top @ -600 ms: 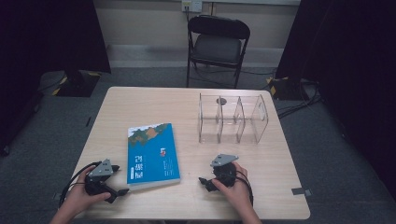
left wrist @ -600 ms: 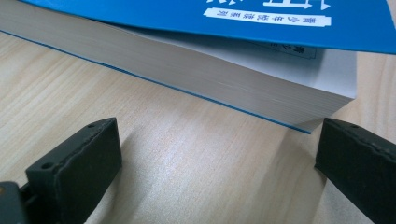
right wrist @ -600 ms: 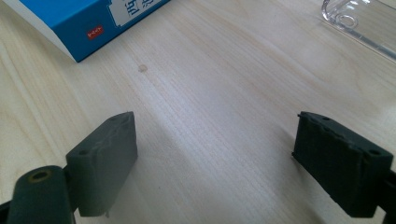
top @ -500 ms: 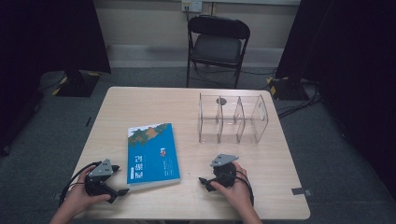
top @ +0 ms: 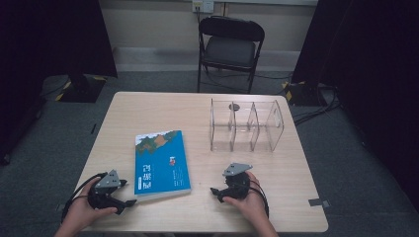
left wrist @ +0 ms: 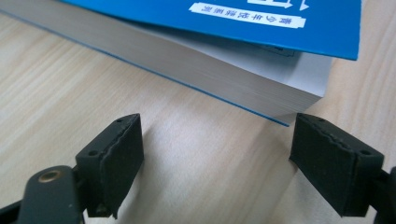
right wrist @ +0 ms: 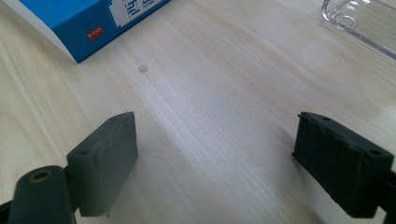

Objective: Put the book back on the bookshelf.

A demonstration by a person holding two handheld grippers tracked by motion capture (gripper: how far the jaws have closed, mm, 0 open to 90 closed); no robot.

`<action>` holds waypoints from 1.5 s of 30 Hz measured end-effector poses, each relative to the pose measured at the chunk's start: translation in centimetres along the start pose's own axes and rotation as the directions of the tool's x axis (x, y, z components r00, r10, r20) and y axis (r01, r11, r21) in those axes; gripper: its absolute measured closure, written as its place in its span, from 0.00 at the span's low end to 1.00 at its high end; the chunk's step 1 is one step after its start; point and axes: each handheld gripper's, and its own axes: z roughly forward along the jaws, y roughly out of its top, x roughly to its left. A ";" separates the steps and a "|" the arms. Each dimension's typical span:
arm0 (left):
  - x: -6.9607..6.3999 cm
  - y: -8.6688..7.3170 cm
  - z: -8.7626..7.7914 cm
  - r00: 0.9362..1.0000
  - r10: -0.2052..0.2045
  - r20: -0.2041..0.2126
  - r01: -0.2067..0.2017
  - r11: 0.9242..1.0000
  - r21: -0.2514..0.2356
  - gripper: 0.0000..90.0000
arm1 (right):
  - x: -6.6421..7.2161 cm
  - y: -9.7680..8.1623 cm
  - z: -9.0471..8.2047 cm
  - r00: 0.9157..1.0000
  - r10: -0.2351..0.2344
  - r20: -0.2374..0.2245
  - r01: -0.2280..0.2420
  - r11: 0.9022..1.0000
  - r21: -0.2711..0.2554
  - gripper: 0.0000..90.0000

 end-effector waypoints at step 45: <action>-2.3 2.9 1.5 0.997 -0.074 -0.035 0.076 0.996 0.049 0.26 | 0.0 0.2 0.2 1.000 0.005 0.011 -0.005 1.000 -0.002 0.14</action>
